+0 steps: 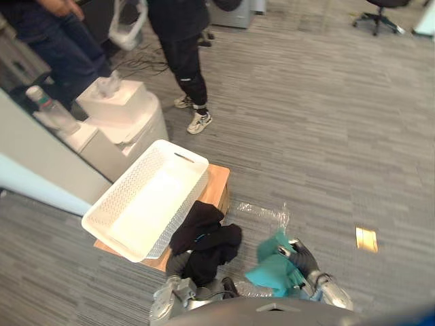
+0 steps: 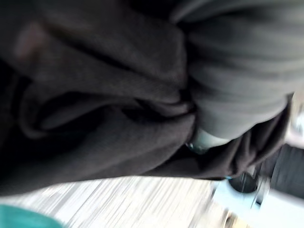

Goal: Tidy the bed and pick cloth on bed and put in laundry

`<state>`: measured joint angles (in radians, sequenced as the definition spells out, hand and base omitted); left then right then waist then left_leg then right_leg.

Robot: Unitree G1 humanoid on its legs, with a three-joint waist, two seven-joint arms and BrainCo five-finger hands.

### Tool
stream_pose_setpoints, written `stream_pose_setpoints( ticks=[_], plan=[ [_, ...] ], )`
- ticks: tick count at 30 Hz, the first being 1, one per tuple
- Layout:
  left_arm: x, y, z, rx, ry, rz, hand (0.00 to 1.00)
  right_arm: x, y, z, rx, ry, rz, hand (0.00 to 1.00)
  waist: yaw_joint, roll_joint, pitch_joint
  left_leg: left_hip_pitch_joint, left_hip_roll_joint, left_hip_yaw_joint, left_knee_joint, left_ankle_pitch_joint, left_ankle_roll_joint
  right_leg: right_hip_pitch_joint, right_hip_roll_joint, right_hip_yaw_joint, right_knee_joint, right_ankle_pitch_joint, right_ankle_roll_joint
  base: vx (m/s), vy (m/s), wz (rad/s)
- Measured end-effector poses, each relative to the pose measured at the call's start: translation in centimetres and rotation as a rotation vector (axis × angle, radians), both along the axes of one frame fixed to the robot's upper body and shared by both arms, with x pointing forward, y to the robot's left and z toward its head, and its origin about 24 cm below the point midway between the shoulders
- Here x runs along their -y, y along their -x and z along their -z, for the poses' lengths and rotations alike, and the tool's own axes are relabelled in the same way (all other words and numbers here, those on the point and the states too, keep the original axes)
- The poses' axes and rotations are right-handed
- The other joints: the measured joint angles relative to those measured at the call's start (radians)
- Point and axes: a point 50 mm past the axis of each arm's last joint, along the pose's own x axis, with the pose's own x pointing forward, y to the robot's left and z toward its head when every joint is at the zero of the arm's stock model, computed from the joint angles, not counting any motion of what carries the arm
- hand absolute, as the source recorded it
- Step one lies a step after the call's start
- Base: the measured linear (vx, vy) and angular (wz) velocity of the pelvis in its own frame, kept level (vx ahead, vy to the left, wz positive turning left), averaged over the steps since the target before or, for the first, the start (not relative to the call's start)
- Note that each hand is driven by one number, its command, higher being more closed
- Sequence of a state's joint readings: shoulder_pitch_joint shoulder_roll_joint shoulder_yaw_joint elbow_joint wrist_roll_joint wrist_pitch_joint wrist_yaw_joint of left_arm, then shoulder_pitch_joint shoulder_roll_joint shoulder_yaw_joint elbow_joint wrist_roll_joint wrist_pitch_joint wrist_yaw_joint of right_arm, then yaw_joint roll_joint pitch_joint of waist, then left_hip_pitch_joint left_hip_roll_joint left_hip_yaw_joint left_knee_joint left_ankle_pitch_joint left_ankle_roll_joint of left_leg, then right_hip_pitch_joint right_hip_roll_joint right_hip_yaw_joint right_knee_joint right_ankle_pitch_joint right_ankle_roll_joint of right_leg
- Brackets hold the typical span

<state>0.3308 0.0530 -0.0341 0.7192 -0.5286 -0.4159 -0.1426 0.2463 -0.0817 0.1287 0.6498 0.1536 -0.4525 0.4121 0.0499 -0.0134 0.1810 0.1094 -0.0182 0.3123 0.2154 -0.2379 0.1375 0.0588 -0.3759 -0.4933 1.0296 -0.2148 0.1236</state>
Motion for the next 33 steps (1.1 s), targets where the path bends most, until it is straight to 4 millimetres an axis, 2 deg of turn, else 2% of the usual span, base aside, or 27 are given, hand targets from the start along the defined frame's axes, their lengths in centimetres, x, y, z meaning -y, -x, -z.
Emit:
stream_pose_setpoints(
  ticks=[1, 3, 5, 7, 8, 9, 10, 11, 12, 13, 14, 18, 19, 20, 21, 22, 23, 25, 26, 28, 30, 31, 33],
  plan=[
    [0.0, 0.1, 0.0, -0.004, 0.001, -0.003, 1.00, 0.0, -0.1, -0.1, 0.006, 0.001, 0.004, 1.00, -0.001, 0.002, 0.002, 0.015, 0.000, -0.030, -0.008, 0.003, -0.003, -0.003, 0.004, 0.004, -0.021, -0.014, -0.009, 0.26, -0.153, 1.56],
    [-0.1, 0.0, 0.0, -0.005, -0.003, -0.027, 1.00, 0.0, -0.5, -0.2, 0.016, 0.007, 0.010, 1.00, -0.003, 0.008, 0.012, 0.046, 0.014, -0.163, -0.028, 0.020, -0.018, -0.041, 0.055, 0.067, -0.189, -0.070, -0.021, 0.25, -0.221, 1.70],
    [-0.2, -0.3, 0.0, -0.003, 0.002, -0.055, 1.00, 0.2, -0.7, -0.3, 0.024, 0.014, 0.010, 1.00, -0.002, 0.019, 0.027, 0.057, 0.038, -0.257, -0.028, 0.027, -0.031, -0.076, 0.100, 0.148, -0.344, -0.071, -0.022, 0.15, -0.258, 1.57],
    [-0.7, -0.4, -0.1, 0.003, -0.001, -0.078, 1.00, 0.2, -1.1, -0.6, 0.039, -0.004, 0.024, 1.00, -0.002, 0.012, 0.042, 0.059, 0.048, -0.351, -0.028, 0.032, -0.067, -0.093, 0.139, 0.265, -0.528, -0.042, 0.003, 0.11, -0.313, 1.56],
    [-1.9, -0.3, -0.4, 0.013, -0.038, -0.088, 1.00, -0.3, -1.6, -0.8, 0.058, -0.024, 0.015, 1.00, 0.002, -0.029, 0.054, 0.047, 0.028, -0.402, -0.014, 0.017, -0.101, -0.086, 0.144, 0.365, -0.685, 0.025, 0.016, 0.06, -0.415, 1.45],
    [-3.5, -0.1, -0.9, 0.031, -0.078, -0.101, 1.00, -1.6, -2.0, -1.1, 0.076, -0.075, 0.004, 1.00, 0.015, -0.113, 0.065, 0.033, -0.024, -0.442, 0.011, -0.008, -0.137, -0.089, 0.123, 0.453, -0.780, 0.123, 0.053, 0.06, -0.463, 1.26],
    [-3.4, -0.1, -0.5, 0.015, -0.068, -0.114, 1.00, -1.6, -2.2, -1.1, 0.079, -0.076, 0.003, 1.00, 0.018, -0.108, 0.073, 0.027, -0.015, -0.473, 0.030, -0.018, -0.155, -0.088, 0.124, 0.433, -0.756, 0.104, 0.047, 0.08, -0.409, 1.01],
    [-2.8, 0.0, -0.4, 0.020, -0.044, -0.141, 1.00, -1.1, -2.4, -1.3, 0.096, -0.077, 0.013, 1.00, 0.018, -0.082, 0.067, -0.021, 0.012, -0.469, 0.093, -0.027, -0.160, -0.086, 0.156, 0.412, -0.766, 0.078, 0.051, 0.10, -0.297, 0.89],
    [-2.4, 0.5, -0.3, 0.020, -0.029, -0.165, 1.00, -1.1, -2.8, -1.6, 0.120, -0.085, 0.012, 1.00, 0.015, -0.042, 0.069, -0.062, 0.044, -0.470, 0.133, -0.057, -0.158, -0.076, 0.204, 0.417, -0.768, 0.057, 0.037, 0.10, -0.219, 0.79],
    [-2.3, 0.8, -0.3, 0.022, -0.026, -0.189, 1.00, -1.4, -3.1, -1.8, 0.132, -0.099, 0.006, 1.00, 0.017, -0.025, 0.077, -0.078, 0.061, -0.490, 0.155, -0.069, -0.173, -0.069, 0.234, 0.426, -0.767, 0.051, 0.027, 0.12, -0.218, 0.72],
    [-2.5, 1.3, -0.3, 0.025, -0.031, -0.220, 1.00, -1.7, -3.0, -1.8, 0.135, -0.106, -0.008, 1.00, 0.024, -0.017, 0.073, -0.082, 0.072, -0.515, 0.152, -0.071, -0.184, -0.062, 0.257, 0.428, -0.767, 0.048, 0.022, 0.14, -0.204, 0.65],
    [-3.2, 2.1, -0.3, 0.032, -0.039, -0.292, 1.00, -4.0, -2.9, -2.1, 0.144, -0.158, -0.092, 1.00, 0.048, -0.031, 0.043, -0.074, 0.114, -0.563, 0.113, -0.070, -0.216, -0.015, 0.291, 0.385, -0.806, 0.065, -0.018, 0.15, -0.097, 0.42],
    [-3.4, 2.2, -0.4, 0.035, -0.041, -0.314, 1.00, -4.6, -2.8, -2.1, 0.142, -0.178, -0.099, 1.00, 0.050, -0.048, 0.022, -0.076, 0.128, -0.550, 0.076, -0.054, -0.224, -0.012, 0.291, 0.366, -0.825, 0.070, -0.025, 0.21, -0.091, 0.33],
    [-3.4, 2.1, -0.4, 0.039, -0.037, -0.319, 1.00, -5.0, -2.9, -2.2, 0.141, -0.193, -0.097, 1.00, 0.050, -0.056, 0.015, -0.077, 0.159, -0.489, 0.048, -0.039, -0.218, -0.003, 0.283, 0.346, -0.834, 0.072, -0.027, 0.17, -0.070, 0.75],
    [-3.1, 2.1, -0.3, 0.049, -0.021, -0.308, 1.00, -5.1, -2.8, -2.1, 0.123, -0.205, -0.084, 1.00, 0.032, -0.066, 0.012, -0.077, 0.223, -0.313, 0.026, -0.007, -0.209, 0.027, 0.267, 0.299, -0.854, 0.072, -0.026, 0.13, -0.032, 0.88],
    [-2.8, 2.0, -0.3, 0.052, -0.013, -0.306, 1.00, -4.8, -2.8, -2.0, 0.115, -0.201, -0.077, 1.00, 0.023, -0.065, 0.012, -0.081, 0.236, -0.268, 0.028, 0.010, -0.221, 0.041, 0.258, 0.282, -0.863, 0.072, -0.026, 0.13, 0.047, 1.15],
    [-2.3, 1.7, -0.3, 0.062, 0.003, -0.292, 1.00, -4.0, -2.7, -1.7, 0.095, -0.184, -0.049, 1.00, 0.016, -0.066, 0.012, -0.111, 0.228, -0.197, 0.064, 0.031, -0.240, 0.063, 0.230, 0.252, -0.886, 0.069, -0.021, 0.10, 0.092, 0.92],
    [-2.1, 0.8, -0.6, 0.103, -0.009, -0.234, 1.00, -2.9, -2.1, -1.2, 0.065, -0.177, 0.011, 1.00, 0.018, -0.065, 0.013, -0.177, 0.220, -0.070, 0.144, 0.042, -0.228, 0.075, 0.197, 0.214, -0.907, 0.072, -0.014, 0.09, 0.120, 0.94],
    [-2.0, 0.7, -0.7, 0.109, -0.013, -0.213, 1.00, -2.6, -2.1, -1.1, 0.061, -0.170, 0.026, 1.00, 0.023, -0.061, 0.016, -0.198, 0.210, -0.041, 0.167, 0.043, -0.226, 0.076, 0.191, 0.205, -0.914, 0.072, -0.014, 0.10, 0.129, 0.64],
    [-1.7, 0.8, -0.6, 0.112, -0.001, -0.185, 1.00, -2.4, -2.1, -1.1, 0.061, -0.168, 0.034, 1.00, 0.031, -0.050, 0.022, -0.198, 0.178, -0.050, 0.163, 0.046, -0.221, 0.091, 0.171, 0.202, -0.928, 0.073, -0.013, 0.09, 0.113, 0.30],
    [-0.5, 0.4, -0.6, 0.119, 0.014, -0.099, 1.00, -1.7, -1.7, -0.9, 0.052, -0.155, 0.062, 1.00, 0.022, -0.030, 0.021, -0.161, 0.124, -0.080, 0.048, 0.081, -0.199, 0.090, 0.149, 0.205, -0.937, 0.077, -0.016, 0.04, 0.082, 0.39],
    [-0.3, 0.4, -0.6, 0.123, 0.020, -0.084, 1.00, -1.6, -1.6, -0.9, 0.050, -0.150, 0.066, 1.00, 0.019, -0.029, 0.021, -0.148, 0.114, -0.084, 0.009, 0.095, -0.195, 0.089, 0.146, 0.206, -0.940, 0.078, -0.016, -0.01, 0.017, 0.35],
    [0.0, 0.2, -0.7, 0.134, 0.032, -0.040, 1.00, -0.8, -1.5, -0.7, 0.047, -0.124, 0.078, 1.00, 0.014, -0.027, 0.019, -0.070, 0.091, -0.096, -0.174, 0.200, -0.196, 0.088, 0.147, 0.218, -0.939, 0.083, -0.020, -0.03, -0.028, 0.18]
  ],
)
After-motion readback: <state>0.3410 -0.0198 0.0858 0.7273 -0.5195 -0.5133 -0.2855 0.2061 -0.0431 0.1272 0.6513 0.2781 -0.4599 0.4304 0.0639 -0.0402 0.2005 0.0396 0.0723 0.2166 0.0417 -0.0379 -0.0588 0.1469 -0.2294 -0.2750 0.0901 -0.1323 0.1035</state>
